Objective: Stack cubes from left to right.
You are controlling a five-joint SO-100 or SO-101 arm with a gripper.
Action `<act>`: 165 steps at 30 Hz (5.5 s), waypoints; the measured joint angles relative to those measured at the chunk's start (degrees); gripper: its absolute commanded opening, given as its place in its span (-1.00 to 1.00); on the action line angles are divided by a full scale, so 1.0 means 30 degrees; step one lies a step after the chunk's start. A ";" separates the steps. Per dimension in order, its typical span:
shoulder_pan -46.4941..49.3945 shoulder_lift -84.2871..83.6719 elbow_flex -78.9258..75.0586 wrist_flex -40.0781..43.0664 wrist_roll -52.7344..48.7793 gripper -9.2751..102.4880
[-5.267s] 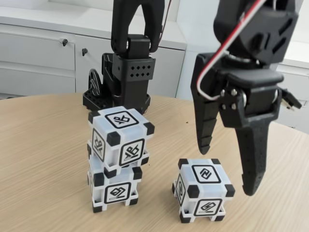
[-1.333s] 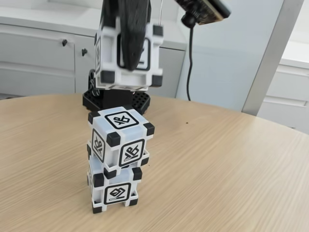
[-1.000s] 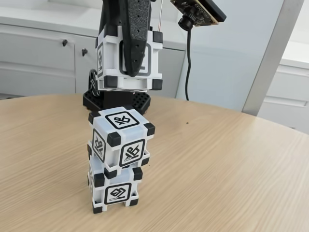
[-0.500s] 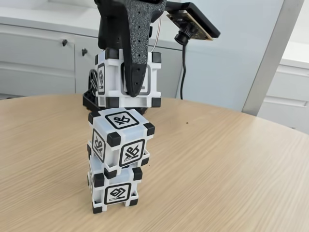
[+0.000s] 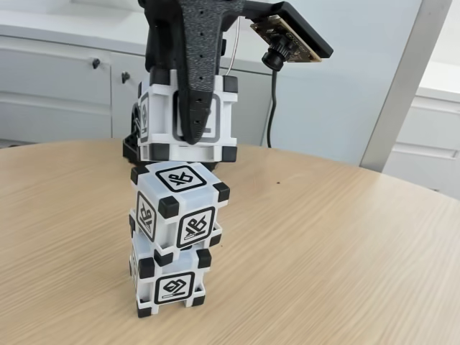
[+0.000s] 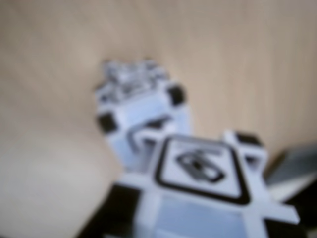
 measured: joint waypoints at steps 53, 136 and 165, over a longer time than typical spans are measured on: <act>0.0000 0.0264 -0.0059 0.1641 0.0234 -0.33; -1.0869 0.0820 0.1729 -0.5830 0.6357 -0.83; -1.0957 1.5000 1.8047 -1.3330 0.5186 -0.83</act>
